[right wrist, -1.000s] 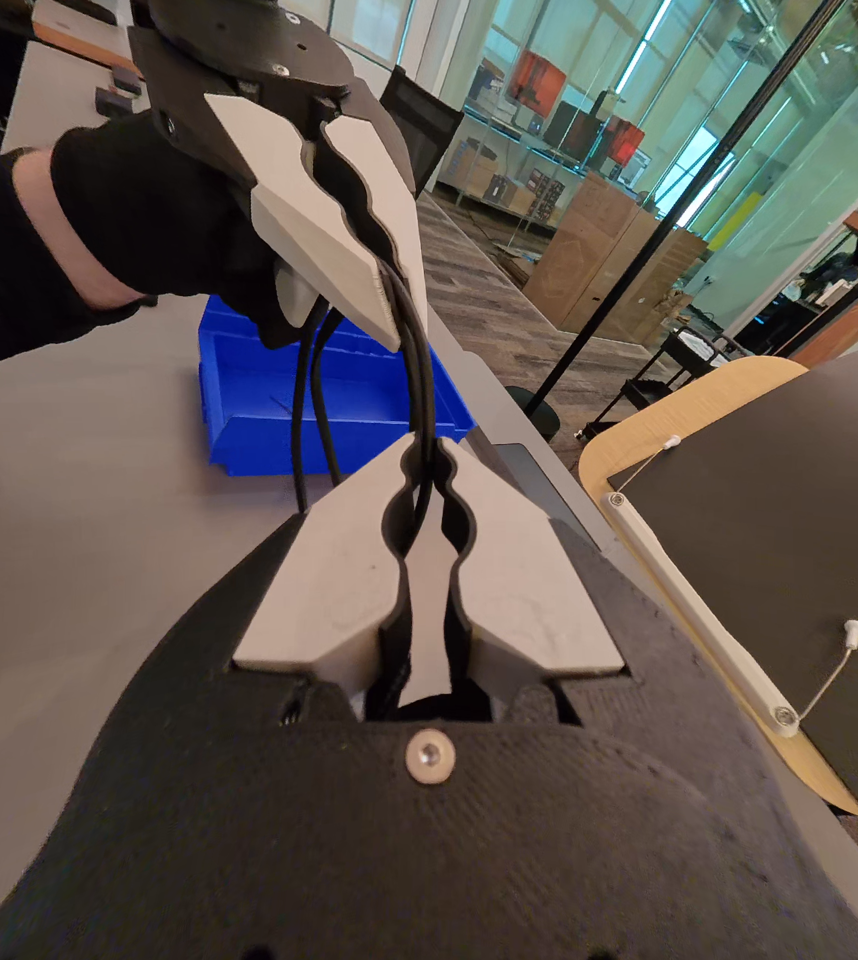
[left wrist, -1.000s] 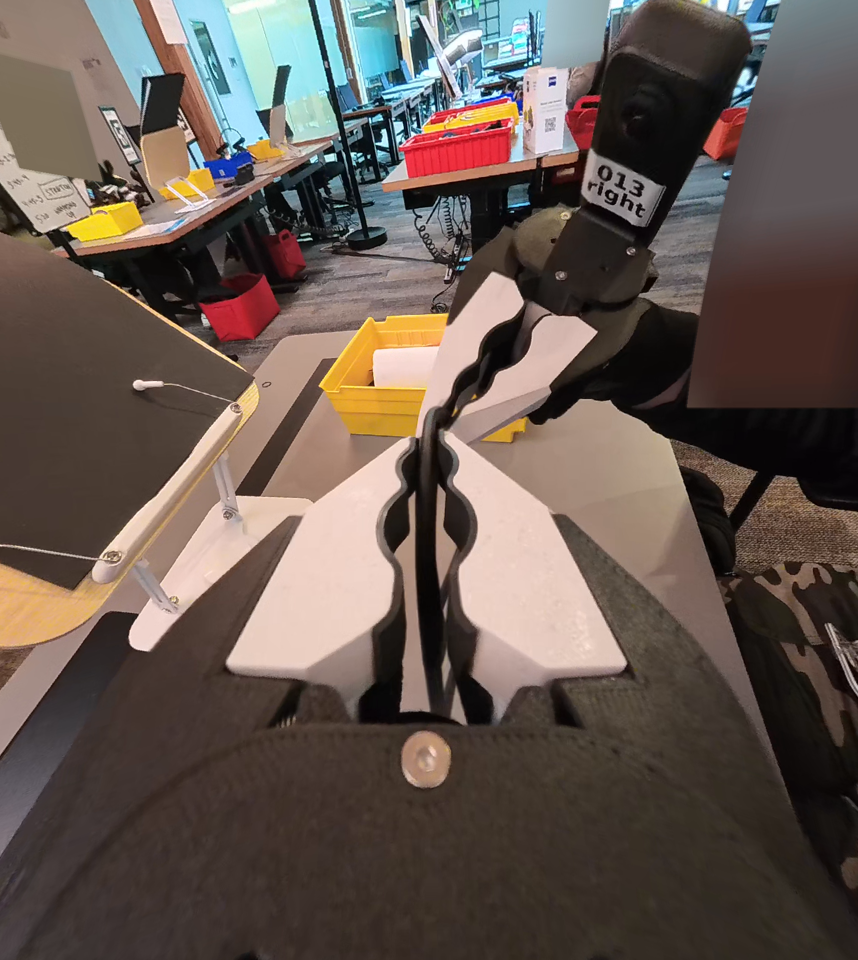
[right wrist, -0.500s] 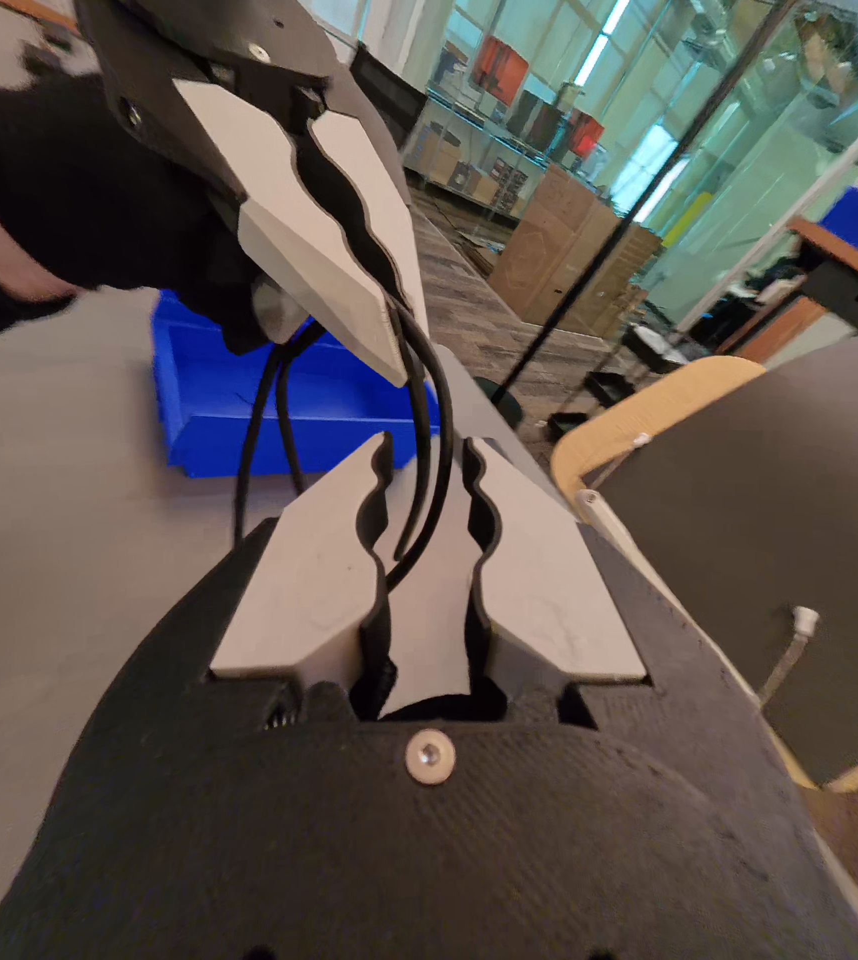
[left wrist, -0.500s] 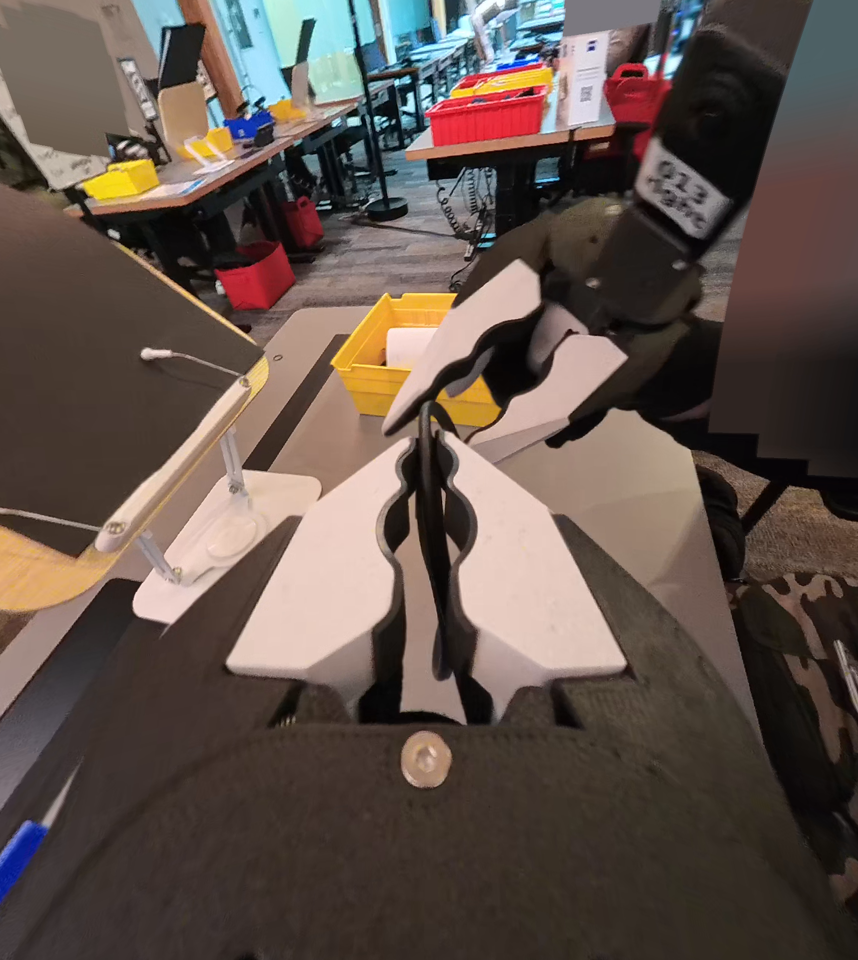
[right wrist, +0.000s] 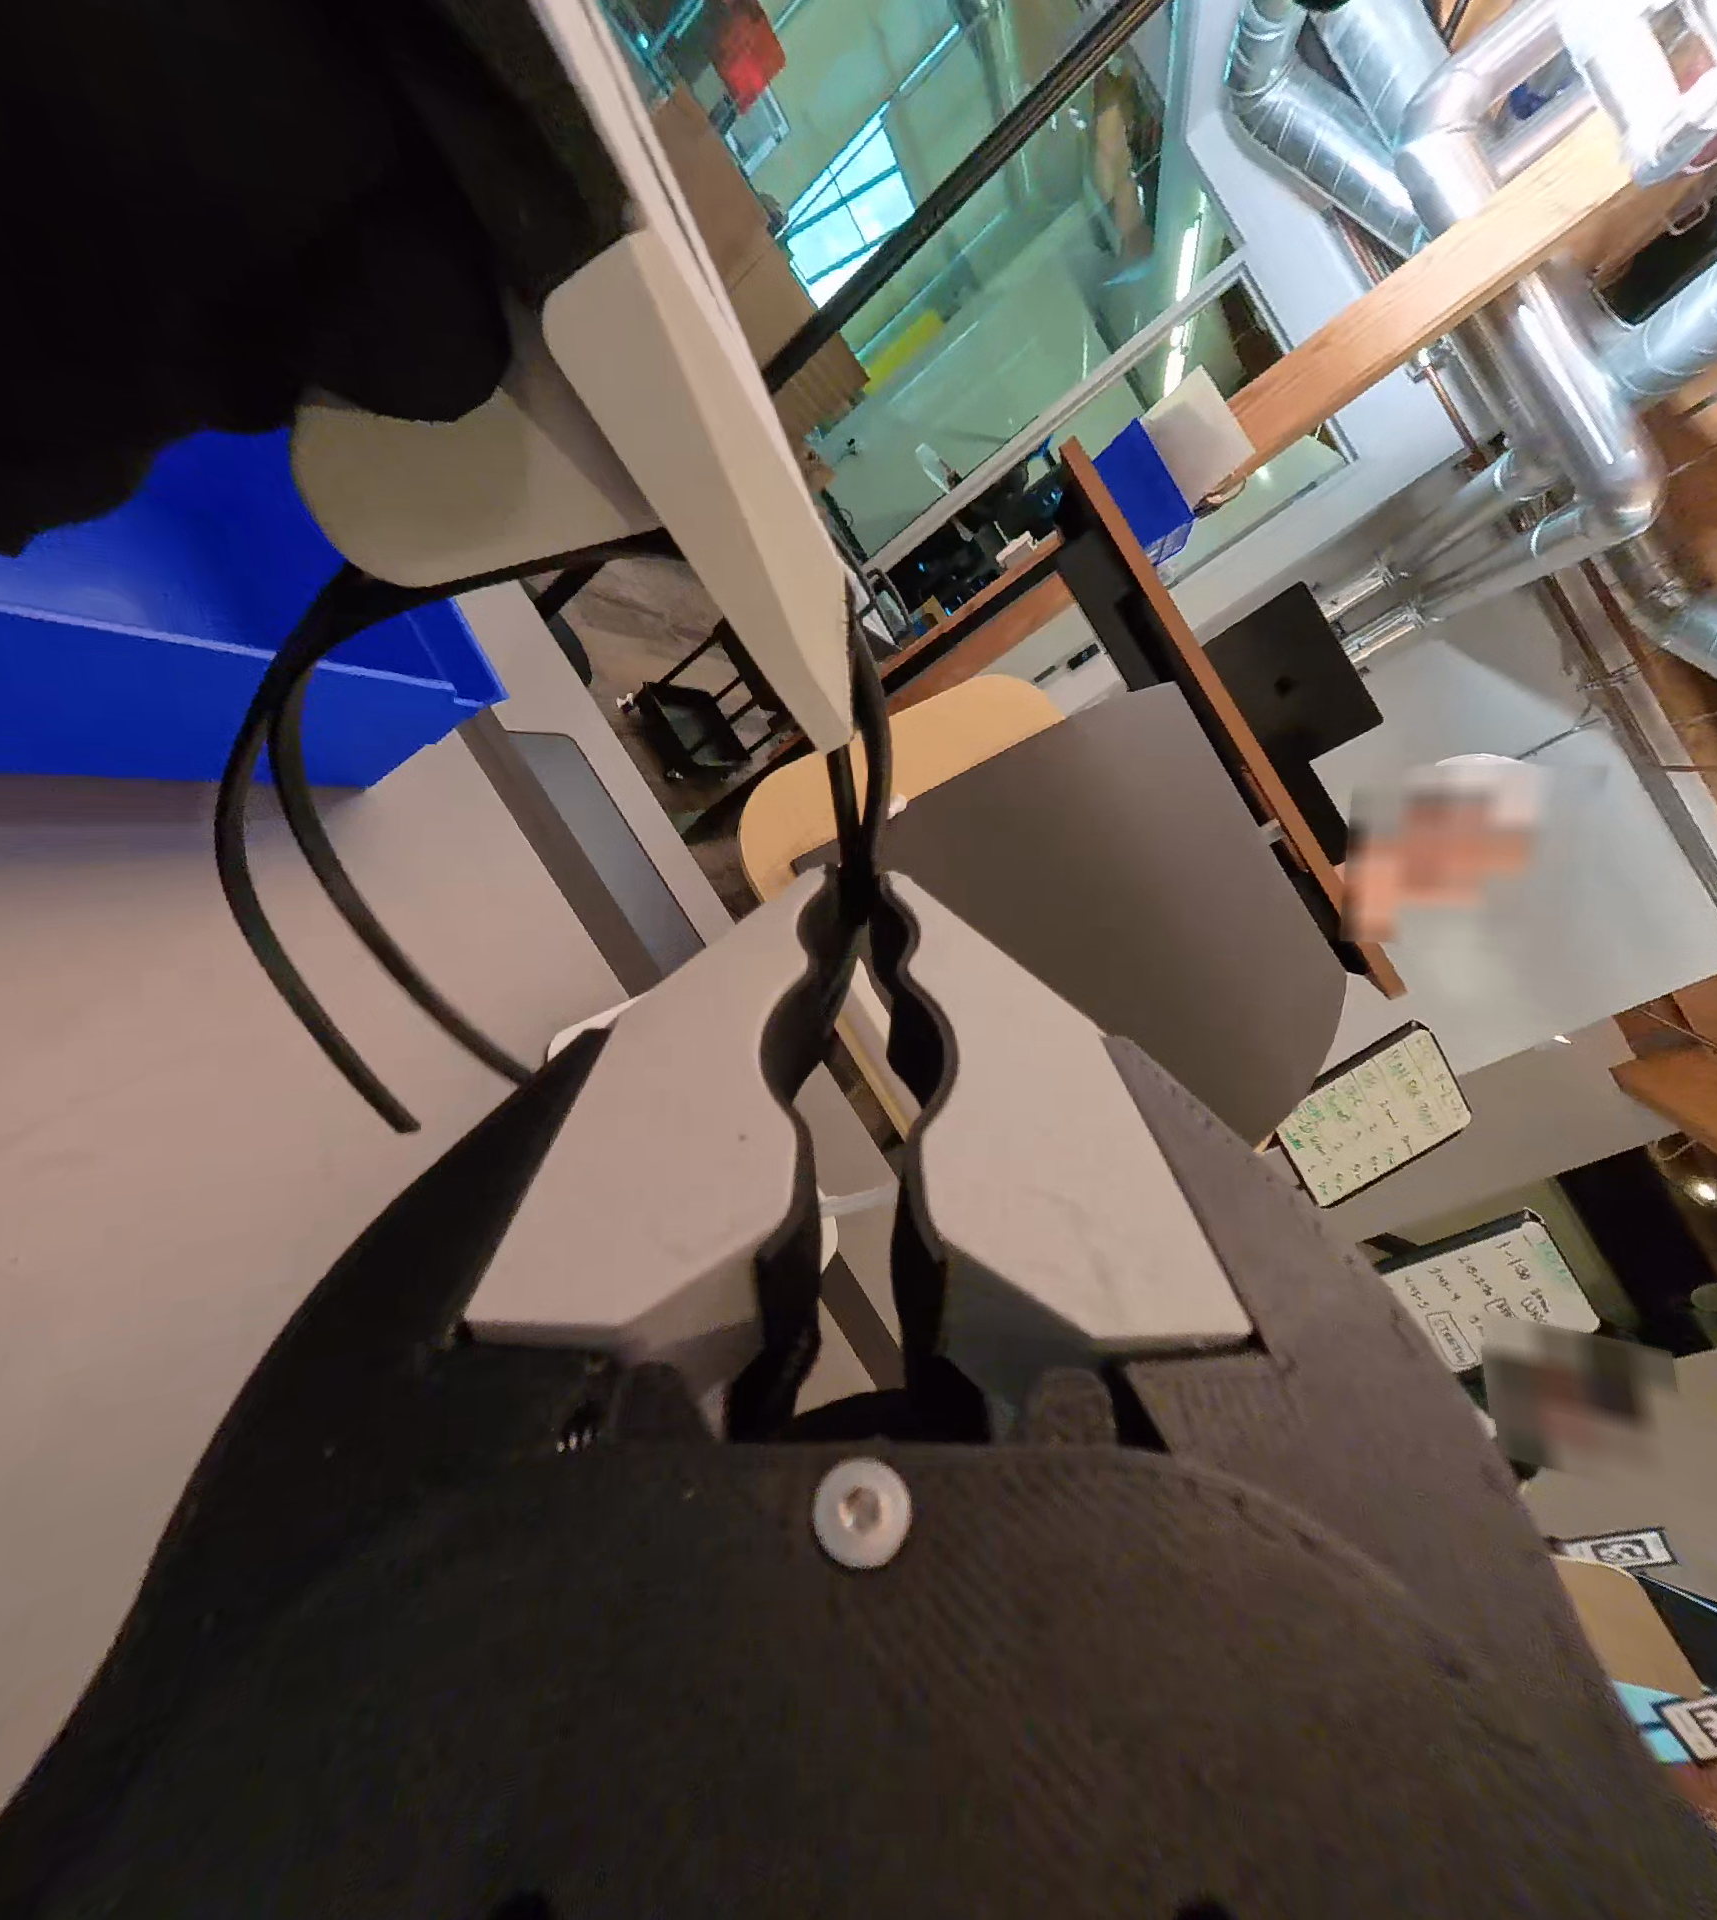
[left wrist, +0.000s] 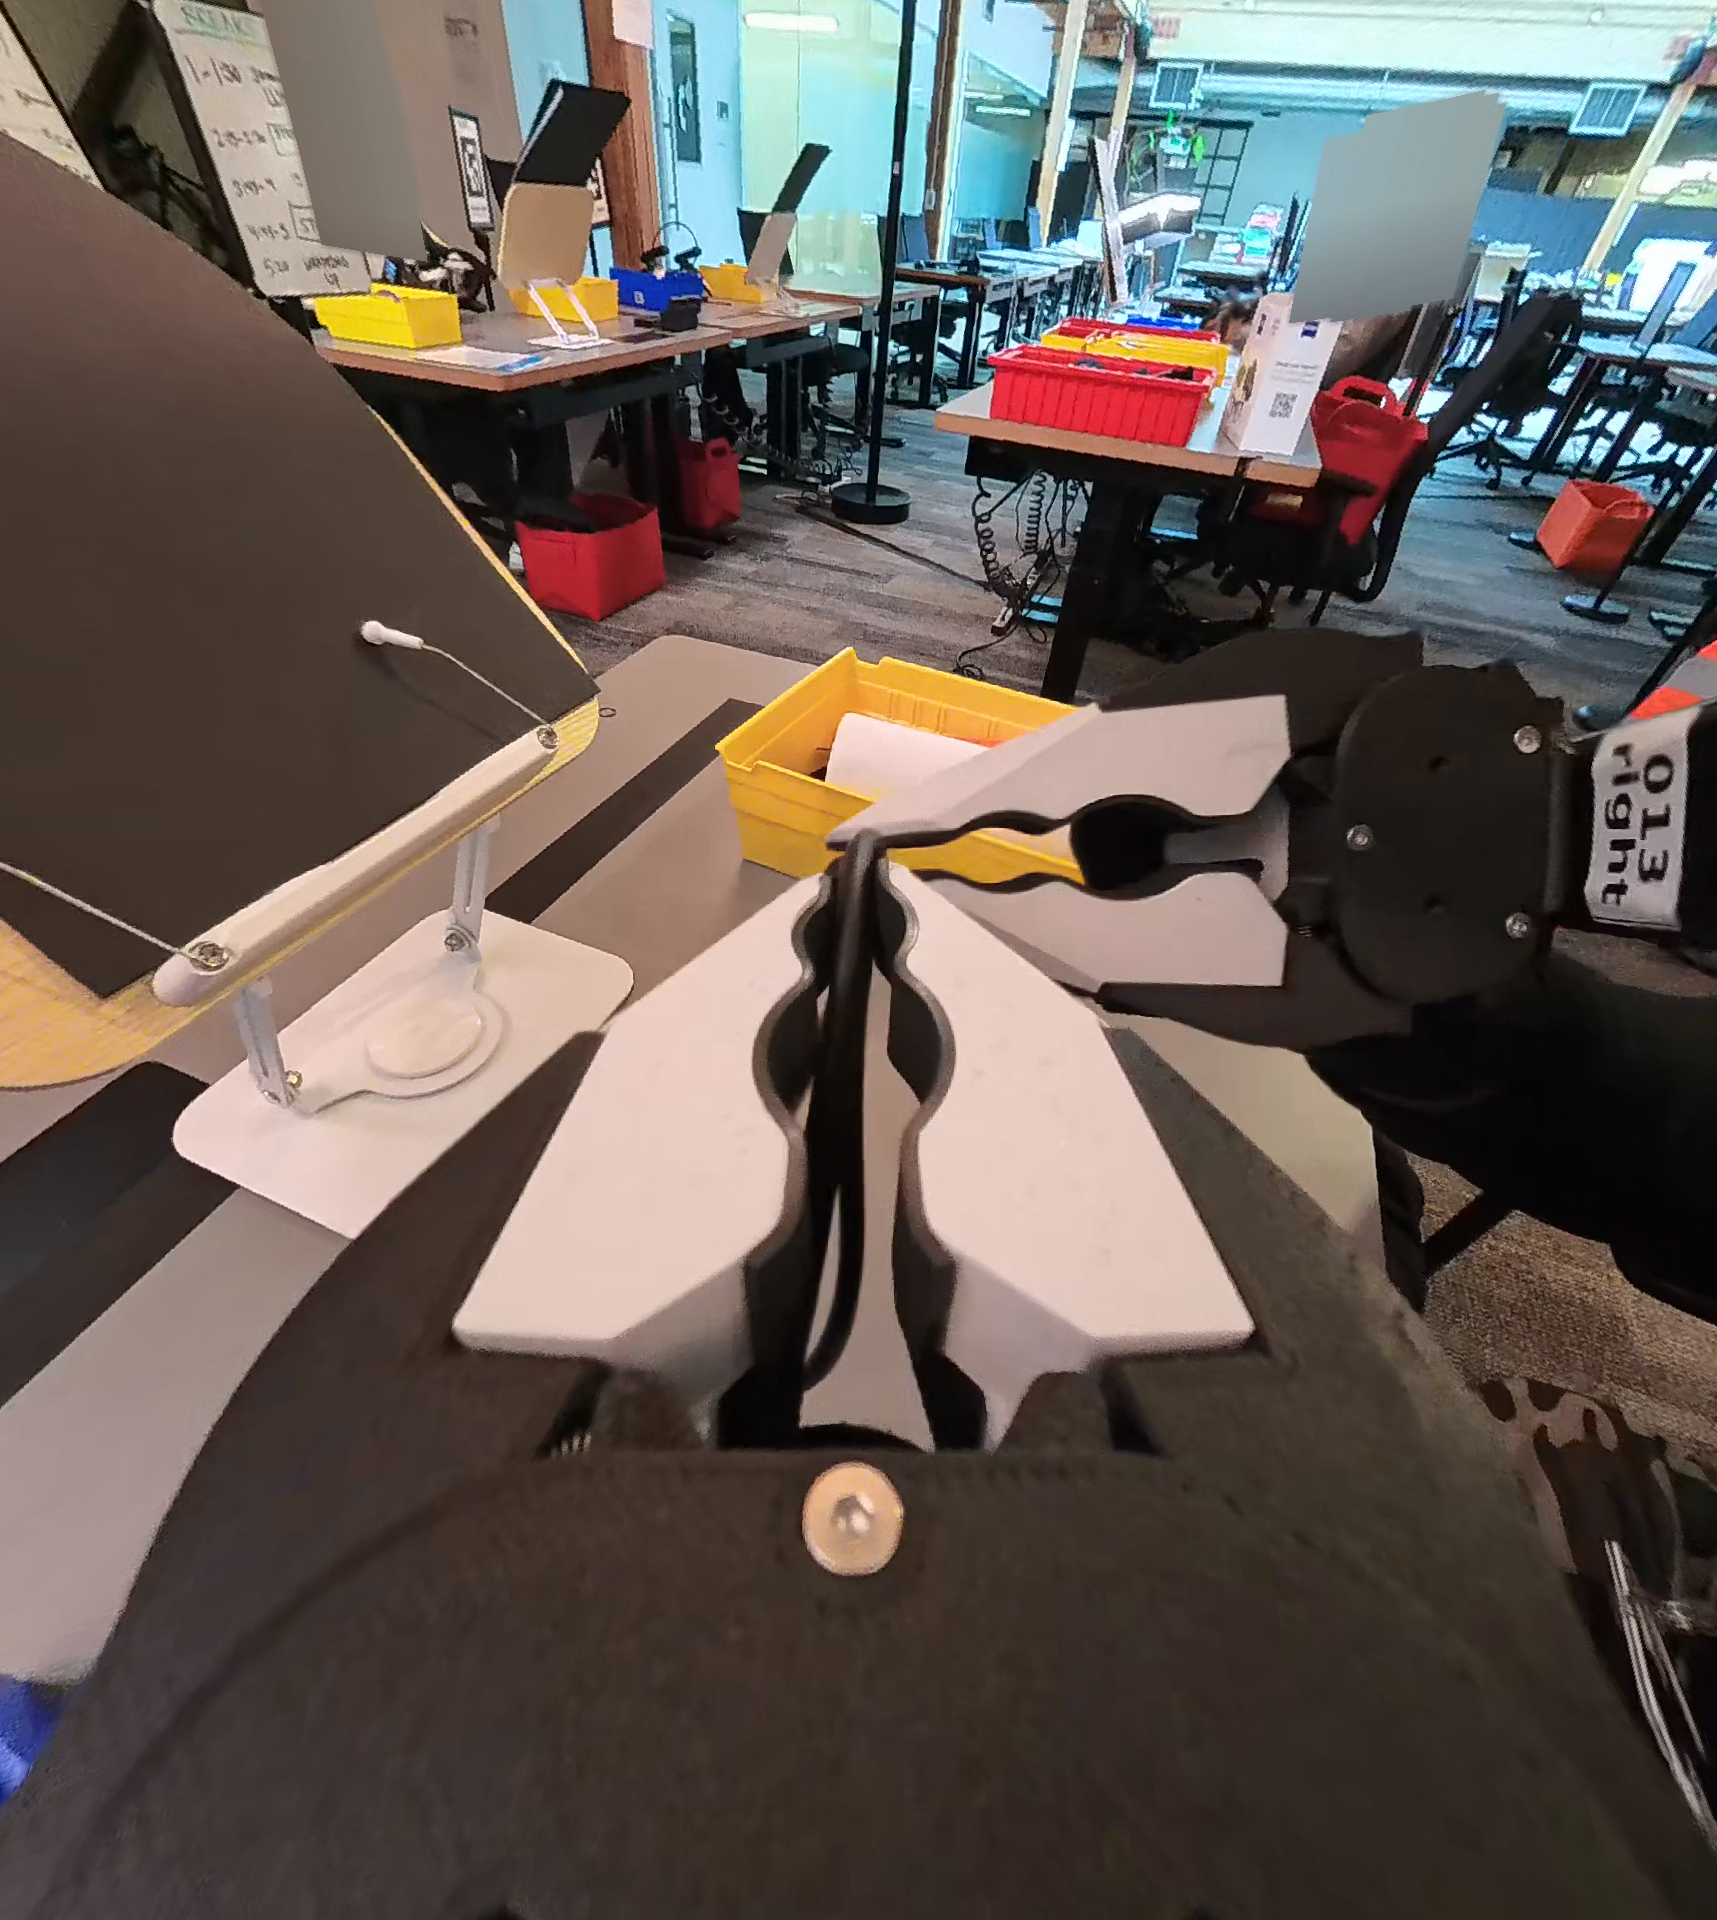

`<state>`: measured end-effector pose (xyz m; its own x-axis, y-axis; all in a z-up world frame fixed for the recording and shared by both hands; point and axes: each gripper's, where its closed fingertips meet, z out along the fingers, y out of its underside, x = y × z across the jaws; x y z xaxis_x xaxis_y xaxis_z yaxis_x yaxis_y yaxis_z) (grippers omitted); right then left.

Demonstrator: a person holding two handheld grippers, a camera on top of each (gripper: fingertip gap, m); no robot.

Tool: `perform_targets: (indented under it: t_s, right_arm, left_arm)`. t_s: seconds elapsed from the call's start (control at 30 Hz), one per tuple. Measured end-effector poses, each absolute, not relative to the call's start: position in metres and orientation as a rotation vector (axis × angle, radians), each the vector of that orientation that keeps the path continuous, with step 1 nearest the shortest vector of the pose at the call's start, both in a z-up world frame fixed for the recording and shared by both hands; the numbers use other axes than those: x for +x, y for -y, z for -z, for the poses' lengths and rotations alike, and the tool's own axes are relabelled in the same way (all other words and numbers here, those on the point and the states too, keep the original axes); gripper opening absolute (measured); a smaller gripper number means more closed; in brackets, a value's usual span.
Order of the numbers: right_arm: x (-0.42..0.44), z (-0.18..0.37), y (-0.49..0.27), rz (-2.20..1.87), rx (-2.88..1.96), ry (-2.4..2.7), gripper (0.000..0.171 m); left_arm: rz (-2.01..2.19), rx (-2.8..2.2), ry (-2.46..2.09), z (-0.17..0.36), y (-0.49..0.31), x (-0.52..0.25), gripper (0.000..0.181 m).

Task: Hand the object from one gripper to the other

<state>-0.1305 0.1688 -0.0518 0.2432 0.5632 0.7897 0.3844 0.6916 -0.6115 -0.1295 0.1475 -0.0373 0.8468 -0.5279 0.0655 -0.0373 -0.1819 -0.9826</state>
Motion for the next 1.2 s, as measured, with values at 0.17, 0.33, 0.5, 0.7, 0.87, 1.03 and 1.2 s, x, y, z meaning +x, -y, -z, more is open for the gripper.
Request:
perform_targets:
  t_s: [0.17, 0.33, 0.5, 0.7, 0.87, 1.03, 1.2]
  right_arm:
    - [-0.127, 0.049, -0.169, -0.219, -0.878, 1.383, 0.001]
    - [-0.117, 0.047, -0.183, -0.211, -0.875, 1.386, 0.001]
    - [-0.114, 0.044, -0.171, -0.388, -0.848, 1.448, 0.001]
    - [-0.110, 0.037, -0.162, -0.813, -0.949, 1.423, 0.002]
    - [-0.105, 0.030, -0.155, -0.891, -0.910, 1.425, 0.001]
    - [-0.102, 0.022, -0.136, -0.999, -0.807, 1.443, 0.001]
    - [-0.100, 0.019, -0.115, -1.103, -0.717, 1.476, 0.002]
  left_arm:
    - [0.487, -1.680, -0.530, 0.035, -0.143, -0.121, 0.011]
    - [0.543, -1.647, -0.611, 0.023, -0.128, -0.117, 0.043]
    - [0.533, -1.537, -0.702, 0.004, -0.111, -0.113, 0.053]
    - [0.088, -1.449, -0.975, 0.016, -0.104, -0.094, 0.072]
    - [0.392, -1.384, -0.884, 0.000, -0.096, -0.088, 0.084]
    - [0.644, -1.462, -0.853, 0.017, -0.101, -0.076, 0.121]
    - [0.801, -1.489, -0.898, 0.042, -0.104, -0.056, 0.119]
